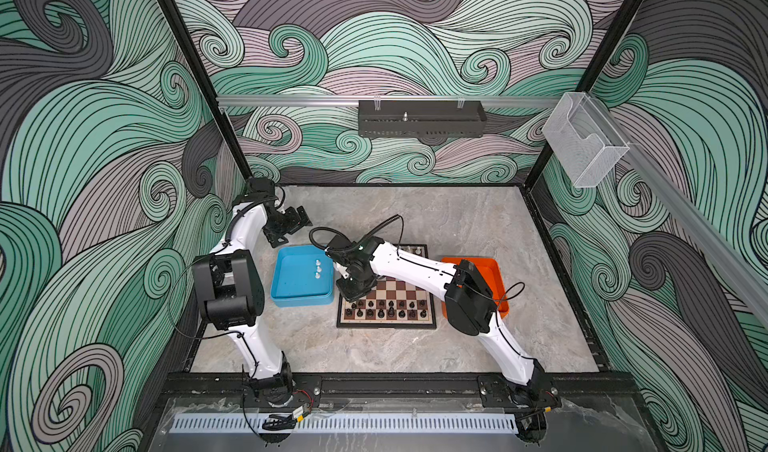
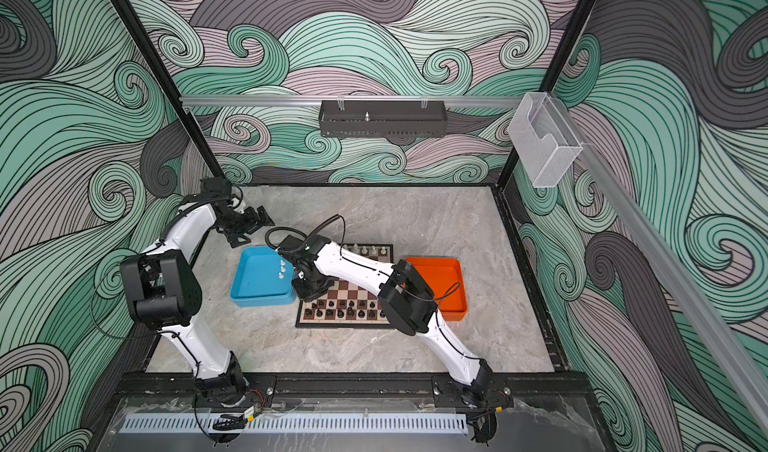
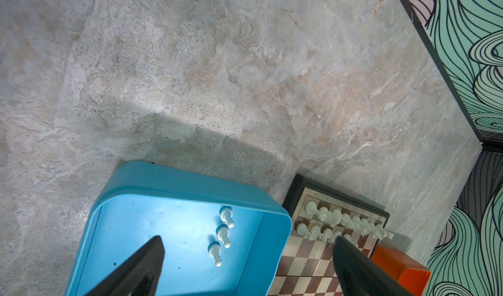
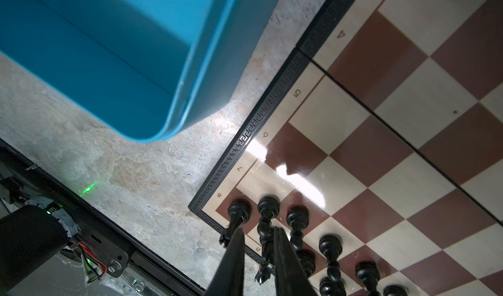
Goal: Set up the chess pieces on the board
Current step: 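Lower the black pawn onto the near second rank beside the other black pawns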
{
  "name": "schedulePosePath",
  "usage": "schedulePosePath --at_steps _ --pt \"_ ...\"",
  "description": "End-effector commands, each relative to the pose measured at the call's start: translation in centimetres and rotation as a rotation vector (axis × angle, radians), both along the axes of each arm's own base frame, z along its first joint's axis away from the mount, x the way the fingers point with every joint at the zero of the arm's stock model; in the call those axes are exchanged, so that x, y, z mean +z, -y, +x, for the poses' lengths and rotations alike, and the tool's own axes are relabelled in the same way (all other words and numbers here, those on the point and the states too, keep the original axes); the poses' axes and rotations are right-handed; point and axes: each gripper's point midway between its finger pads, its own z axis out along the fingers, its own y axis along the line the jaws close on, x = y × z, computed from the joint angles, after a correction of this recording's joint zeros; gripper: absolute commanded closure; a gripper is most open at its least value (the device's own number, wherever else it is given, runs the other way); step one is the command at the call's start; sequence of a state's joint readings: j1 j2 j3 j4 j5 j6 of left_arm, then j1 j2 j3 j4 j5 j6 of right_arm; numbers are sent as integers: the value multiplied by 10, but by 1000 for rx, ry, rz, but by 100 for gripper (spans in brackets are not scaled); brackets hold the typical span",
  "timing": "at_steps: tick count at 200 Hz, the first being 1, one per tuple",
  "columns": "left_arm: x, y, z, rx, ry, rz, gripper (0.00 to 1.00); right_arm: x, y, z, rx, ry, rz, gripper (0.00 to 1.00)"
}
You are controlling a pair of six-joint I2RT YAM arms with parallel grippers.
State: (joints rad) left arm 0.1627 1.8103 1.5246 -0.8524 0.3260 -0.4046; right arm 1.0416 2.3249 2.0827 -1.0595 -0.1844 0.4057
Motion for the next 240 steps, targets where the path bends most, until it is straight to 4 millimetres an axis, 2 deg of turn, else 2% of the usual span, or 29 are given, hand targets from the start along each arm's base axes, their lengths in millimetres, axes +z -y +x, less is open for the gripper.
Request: schedulePosePath --at_steps 1,122,240 --pt "-5 -2 -2 12 -20 -17 2 -6 5 -9 1 -28 -32 78" --pt "-5 -2 -2 13 -20 -17 1 -24 10 -15 6 -56 -74 78" --pt "-6 -3 -2 15 -21 -19 1 -27 9 -15 8 -63 -73 79"
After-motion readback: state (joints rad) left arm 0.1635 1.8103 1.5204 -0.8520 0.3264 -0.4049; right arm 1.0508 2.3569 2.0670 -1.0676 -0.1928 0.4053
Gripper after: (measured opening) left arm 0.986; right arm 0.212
